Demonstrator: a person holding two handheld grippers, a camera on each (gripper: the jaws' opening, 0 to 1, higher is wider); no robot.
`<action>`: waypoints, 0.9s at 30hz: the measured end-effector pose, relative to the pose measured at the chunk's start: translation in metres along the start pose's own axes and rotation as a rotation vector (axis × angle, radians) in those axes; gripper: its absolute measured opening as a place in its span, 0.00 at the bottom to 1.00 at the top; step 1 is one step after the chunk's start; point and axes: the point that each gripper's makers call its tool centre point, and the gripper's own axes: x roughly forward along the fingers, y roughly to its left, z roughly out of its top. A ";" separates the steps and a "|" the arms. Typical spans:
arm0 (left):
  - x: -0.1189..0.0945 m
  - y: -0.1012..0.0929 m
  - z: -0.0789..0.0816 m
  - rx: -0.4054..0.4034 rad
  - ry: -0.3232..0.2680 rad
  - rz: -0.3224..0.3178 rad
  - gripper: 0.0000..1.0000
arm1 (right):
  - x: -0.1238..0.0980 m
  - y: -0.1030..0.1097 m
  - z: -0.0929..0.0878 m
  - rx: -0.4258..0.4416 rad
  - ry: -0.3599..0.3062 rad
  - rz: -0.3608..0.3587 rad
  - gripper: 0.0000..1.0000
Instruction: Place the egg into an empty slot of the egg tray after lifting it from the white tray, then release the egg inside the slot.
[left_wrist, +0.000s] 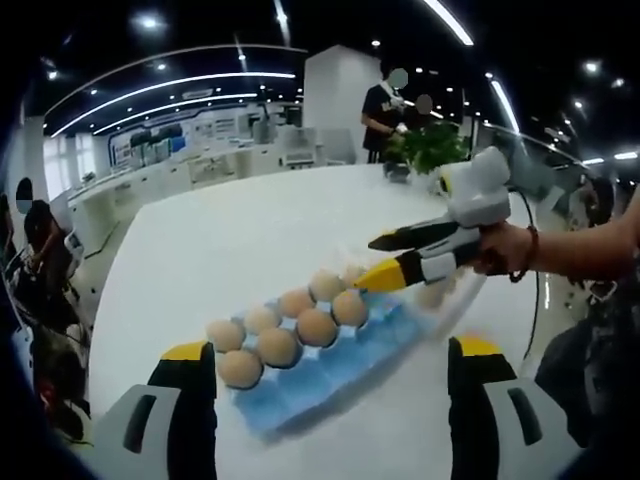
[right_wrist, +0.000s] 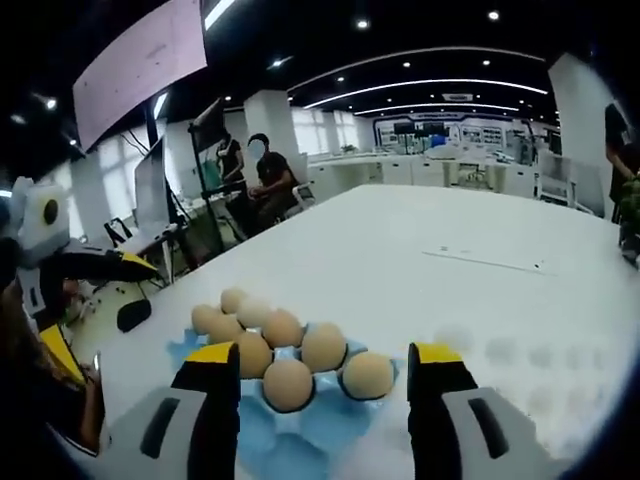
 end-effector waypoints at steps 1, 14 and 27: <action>0.000 0.000 0.000 -0.001 -0.001 -0.001 0.98 | -0.002 -0.002 0.000 -0.002 -0.001 -0.002 0.70; 0.005 -0.003 0.004 0.015 0.006 -0.005 0.98 | -0.023 -0.039 -0.004 0.024 -0.002 -0.070 0.70; 0.010 -0.012 0.006 0.018 0.014 -0.016 0.97 | -0.047 -0.077 -0.012 0.061 -0.001 -0.151 0.69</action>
